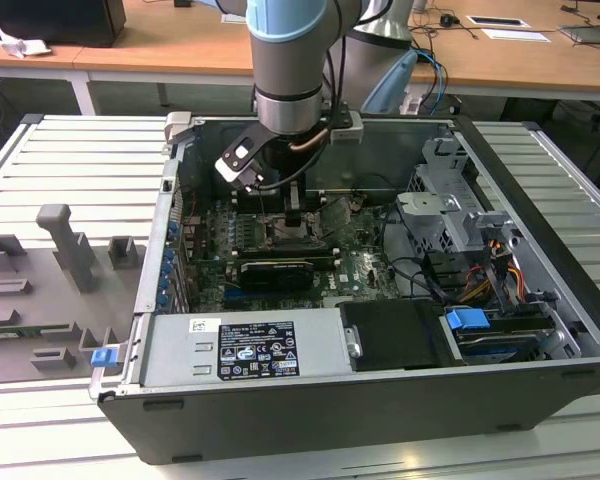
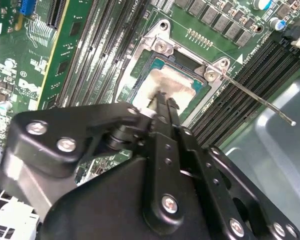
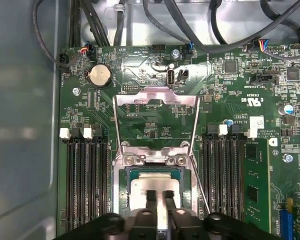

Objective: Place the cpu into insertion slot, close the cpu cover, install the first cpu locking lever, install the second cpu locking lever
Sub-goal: 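Place the cpu into insertion slot, then close the cpu cover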

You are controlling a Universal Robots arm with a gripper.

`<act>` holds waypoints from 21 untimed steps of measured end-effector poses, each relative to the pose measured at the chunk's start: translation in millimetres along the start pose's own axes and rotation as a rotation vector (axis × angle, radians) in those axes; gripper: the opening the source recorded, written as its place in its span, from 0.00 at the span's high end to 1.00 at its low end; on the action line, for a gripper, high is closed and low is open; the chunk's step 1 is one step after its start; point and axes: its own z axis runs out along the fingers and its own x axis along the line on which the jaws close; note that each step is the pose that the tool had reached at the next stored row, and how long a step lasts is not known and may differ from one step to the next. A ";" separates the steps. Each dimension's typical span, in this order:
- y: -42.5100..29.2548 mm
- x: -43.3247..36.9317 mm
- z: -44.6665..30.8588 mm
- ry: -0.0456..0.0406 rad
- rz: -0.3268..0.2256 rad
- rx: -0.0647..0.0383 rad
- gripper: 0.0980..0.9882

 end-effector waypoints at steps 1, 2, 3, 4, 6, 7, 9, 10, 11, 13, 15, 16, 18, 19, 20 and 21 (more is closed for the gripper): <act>0.0 0.0 -0.5 0.0000 0.000 0.000 0.99; 0.1 0.0 -1.1 0.0000 0.000 0.000 0.99; 0.1 0.0 -1.6 0.0000 0.000 0.000 0.99; 0.2 0.0 -2.1 0.0000 0.000 0.000 0.99; 0.4 0.0 -4.4 0.0003 0.000 0.000 0.99; 0.5 0.1 -6.0 0.0004 0.000 0.000 0.99; 0.8 0.2 -8.5 0.0005 0.000 0.000 0.99; 0.9 0.2 -10.1 0.0005 0.000 0.000 0.99; 1.1 0.3 -11.9 0.0004 0.000 0.000 0.99; 1.4 0.4 -15.7 0.0004 0.000 0.000 0.99; 1.7 0.5 -18.9 0.0004 0.000 0.000 0.99; 1.8 0.6 -20.5 0.0004 0.000 0.000 0.99; 2.2 0.7 -25.2 0.0004 0.000 0.000 0.99; 2.3 0.8 -26.6 0.0004 0.000 0.001 0.99; 2.4 0.8 -27.4 0.0004 0.001 0.001 0.99; 2.5 0.9 -28.3 0.0005 0.001 0.000 0.99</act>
